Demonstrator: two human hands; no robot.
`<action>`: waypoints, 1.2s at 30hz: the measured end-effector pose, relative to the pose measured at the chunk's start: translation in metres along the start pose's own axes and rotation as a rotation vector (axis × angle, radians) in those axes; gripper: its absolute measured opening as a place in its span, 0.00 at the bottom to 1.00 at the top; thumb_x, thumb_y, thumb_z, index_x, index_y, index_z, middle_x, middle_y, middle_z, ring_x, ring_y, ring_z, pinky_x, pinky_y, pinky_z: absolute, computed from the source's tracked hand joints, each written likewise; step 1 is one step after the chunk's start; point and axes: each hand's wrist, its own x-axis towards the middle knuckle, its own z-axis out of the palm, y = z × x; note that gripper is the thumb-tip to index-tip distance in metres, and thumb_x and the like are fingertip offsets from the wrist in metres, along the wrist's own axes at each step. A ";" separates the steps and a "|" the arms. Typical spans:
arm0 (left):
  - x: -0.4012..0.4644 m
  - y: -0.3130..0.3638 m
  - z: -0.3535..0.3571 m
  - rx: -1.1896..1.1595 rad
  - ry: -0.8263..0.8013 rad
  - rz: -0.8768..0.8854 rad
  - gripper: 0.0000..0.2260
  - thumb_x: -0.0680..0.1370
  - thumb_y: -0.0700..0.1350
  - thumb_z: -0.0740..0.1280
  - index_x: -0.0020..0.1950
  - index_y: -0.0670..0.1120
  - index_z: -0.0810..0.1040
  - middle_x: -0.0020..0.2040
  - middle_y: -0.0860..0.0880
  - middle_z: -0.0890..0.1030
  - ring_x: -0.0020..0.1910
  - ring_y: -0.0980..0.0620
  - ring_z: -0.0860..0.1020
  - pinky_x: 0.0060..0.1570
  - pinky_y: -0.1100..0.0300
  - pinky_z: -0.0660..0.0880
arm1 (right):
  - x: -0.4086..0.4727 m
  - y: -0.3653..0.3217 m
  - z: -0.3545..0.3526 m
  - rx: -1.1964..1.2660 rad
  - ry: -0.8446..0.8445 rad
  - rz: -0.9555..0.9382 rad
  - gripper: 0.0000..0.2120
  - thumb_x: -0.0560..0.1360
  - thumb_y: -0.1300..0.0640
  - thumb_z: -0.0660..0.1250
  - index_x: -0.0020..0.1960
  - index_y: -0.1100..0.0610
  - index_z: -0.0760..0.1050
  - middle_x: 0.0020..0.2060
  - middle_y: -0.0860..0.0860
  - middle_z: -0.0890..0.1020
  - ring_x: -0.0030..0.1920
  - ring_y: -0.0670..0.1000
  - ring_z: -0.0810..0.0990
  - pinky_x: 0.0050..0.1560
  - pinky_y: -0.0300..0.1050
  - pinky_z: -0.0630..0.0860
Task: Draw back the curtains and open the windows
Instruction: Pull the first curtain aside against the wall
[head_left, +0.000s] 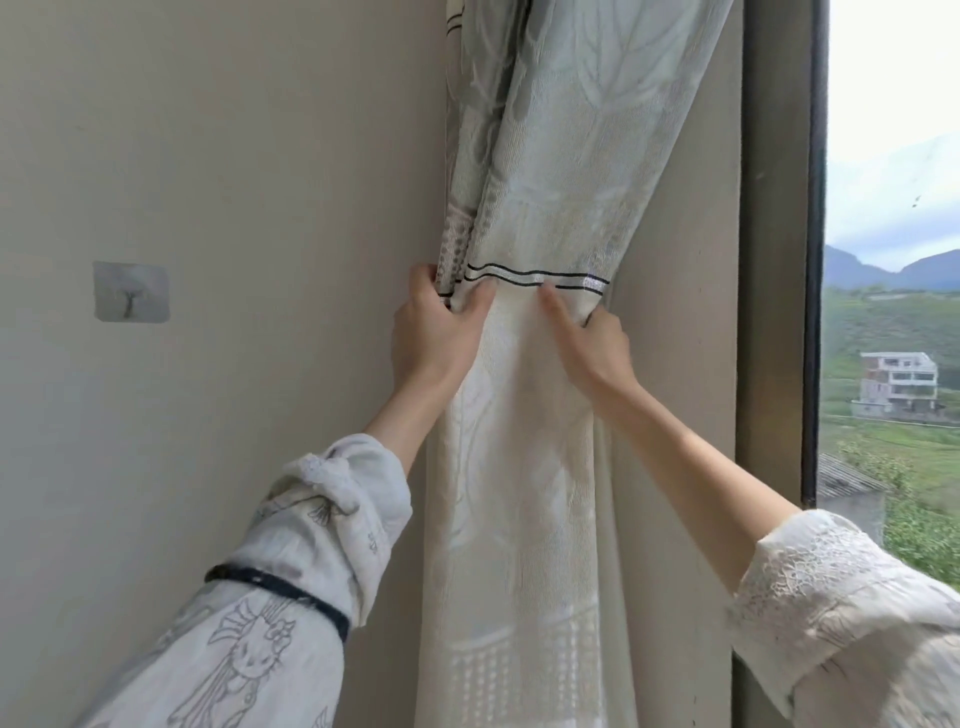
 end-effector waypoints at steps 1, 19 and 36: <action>0.004 0.004 0.003 0.016 -0.002 0.016 0.18 0.69 0.58 0.68 0.50 0.47 0.71 0.37 0.56 0.75 0.42 0.47 0.76 0.41 0.57 0.71 | 0.003 -0.001 -0.001 0.006 0.045 -0.014 0.23 0.72 0.34 0.60 0.49 0.54 0.73 0.43 0.50 0.79 0.49 0.54 0.77 0.50 0.46 0.72; 0.086 -0.088 0.053 0.011 0.075 0.131 0.11 0.75 0.44 0.66 0.52 0.37 0.74 0.47 0.41 0.80 0.42 0.46 0.74 0.36 0.63 0.63 | 0.076 0.044 0.095 -0.543 0.285 -0.335 0.20 0.80 0.48 0.52 0.65 0.58 0.69 0.60 0.60 0.74 0.62 0.61 0.71 0.48 0.56 0.73; 0.039 -0.116 0.049 -0.036 0.130 0.063 0.07 0.76 0.43 0.65 0.46 0.39 0.70 0.40 0.42 0.77 0.39 0.46 0.72 0.36 0.62 0.59 | 0.042 0.061 0.101 -0.446 0.118 -0.248 0.20 0.80 0.50 0.51 0.68 0.58 0.65 0.65 0.58 0.72 0.62 0.62 0.70 0.61 0.55 0.68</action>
